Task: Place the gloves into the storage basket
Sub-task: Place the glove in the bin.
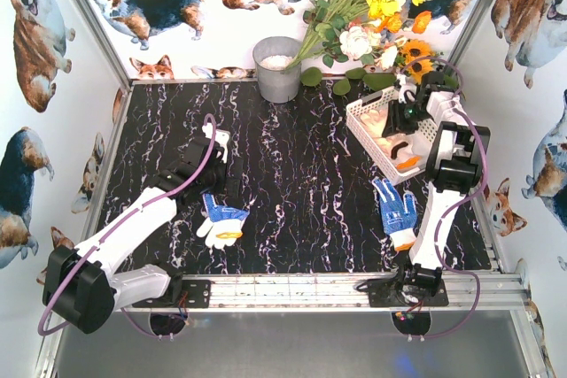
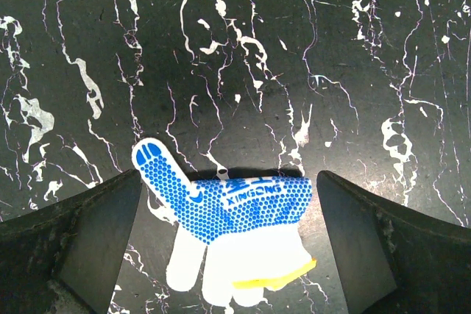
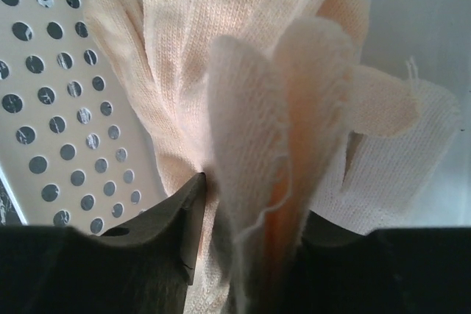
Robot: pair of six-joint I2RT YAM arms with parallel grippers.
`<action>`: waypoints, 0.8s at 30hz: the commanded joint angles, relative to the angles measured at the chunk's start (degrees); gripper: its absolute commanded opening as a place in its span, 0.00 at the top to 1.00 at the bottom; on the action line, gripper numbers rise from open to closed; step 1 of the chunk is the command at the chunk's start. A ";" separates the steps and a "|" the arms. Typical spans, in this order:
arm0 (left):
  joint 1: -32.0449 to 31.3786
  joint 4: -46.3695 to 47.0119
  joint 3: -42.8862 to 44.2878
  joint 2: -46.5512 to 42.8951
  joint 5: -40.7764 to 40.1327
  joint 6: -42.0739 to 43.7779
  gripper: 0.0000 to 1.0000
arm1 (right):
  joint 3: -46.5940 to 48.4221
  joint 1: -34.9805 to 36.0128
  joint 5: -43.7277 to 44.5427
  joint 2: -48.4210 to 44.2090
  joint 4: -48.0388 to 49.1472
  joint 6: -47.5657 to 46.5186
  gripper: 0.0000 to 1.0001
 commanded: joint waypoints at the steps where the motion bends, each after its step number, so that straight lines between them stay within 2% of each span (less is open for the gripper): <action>1: 0.79 0.79 -0.12 -0.23 0.15 0.36 0.00 | 2.08 0.18 1.74 -1.71 -0.88 0.02 0.63; 4: 0.81 0.81 -0.13 -0.52 0.15 0.36 0.00 | 1.21 0.10 3.20 -3.35 -0.33 0.47 0.52; 9: 0.80 0.88 -0.11 -0.67 0.17 0.36 0.00 | 0.01 0.10 6.27 -5.88 0.63 1.10 0.47; 14: 0.83 0.89 -0.08 -0.84 0.15 0.36 0.00 | -0.98 0.02 11.15 -7.56 0.36 2.16 0.47; 18: 0.82 1.07 -0.20 -1.03 0.29 0.36 0.00 | -1.63 -0.59 11.29 -7.87 -1.15 3.15 0.51; 24: 0.83 1.15 -0.17 -1.02 0.60 0.27 0.00 | -5.57 -0.69 13.49 -9.57 -1.05 5.10 0.51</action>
